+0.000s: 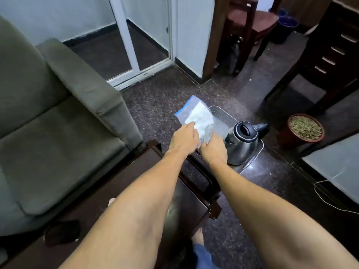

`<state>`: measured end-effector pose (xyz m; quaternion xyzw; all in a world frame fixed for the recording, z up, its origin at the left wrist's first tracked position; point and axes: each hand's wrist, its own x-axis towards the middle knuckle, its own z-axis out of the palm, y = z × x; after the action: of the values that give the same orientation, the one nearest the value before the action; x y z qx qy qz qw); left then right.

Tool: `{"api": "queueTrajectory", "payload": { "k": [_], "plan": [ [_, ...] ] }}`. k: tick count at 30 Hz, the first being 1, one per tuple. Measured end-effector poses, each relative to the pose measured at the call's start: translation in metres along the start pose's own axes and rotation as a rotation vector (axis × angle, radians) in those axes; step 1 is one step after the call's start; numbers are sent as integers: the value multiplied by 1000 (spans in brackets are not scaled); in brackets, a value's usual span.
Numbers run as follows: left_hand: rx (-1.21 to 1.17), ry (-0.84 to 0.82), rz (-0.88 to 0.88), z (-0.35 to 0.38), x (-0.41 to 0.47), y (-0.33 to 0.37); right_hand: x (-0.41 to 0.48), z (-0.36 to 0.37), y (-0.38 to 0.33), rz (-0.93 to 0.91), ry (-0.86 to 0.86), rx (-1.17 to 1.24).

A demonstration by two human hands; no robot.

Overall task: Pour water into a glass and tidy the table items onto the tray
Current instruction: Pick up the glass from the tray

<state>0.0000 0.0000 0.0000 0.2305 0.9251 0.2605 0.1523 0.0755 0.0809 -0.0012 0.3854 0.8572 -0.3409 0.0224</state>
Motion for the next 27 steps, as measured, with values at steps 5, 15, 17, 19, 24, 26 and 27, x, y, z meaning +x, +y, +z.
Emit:
{"api": "queueTrajectory", "payload": {
  "k": [5,15,17,19,24,26,27],
  "plan": [
    [-117,-36,-81,38,31,-15,27,29,37,150,2,45],
    [-345,-163,-168,108,101,-22,91,77,59,310,87,205],
    [-382,-185,-200,117,111,-24,99,85,63,325,82,223],
    [-419,-200,-216,124,120,-25,106,91,66,315,82,229],
    [-475,-231,-242,137,139,-26,116,102,68,305,134,270],
    [-496,-250,-258,141,142,-27,116,104,69,315,166,299],
    [-500,-253,-263,143,143,-27,117,105,70,315,177,308]
  ]
}}
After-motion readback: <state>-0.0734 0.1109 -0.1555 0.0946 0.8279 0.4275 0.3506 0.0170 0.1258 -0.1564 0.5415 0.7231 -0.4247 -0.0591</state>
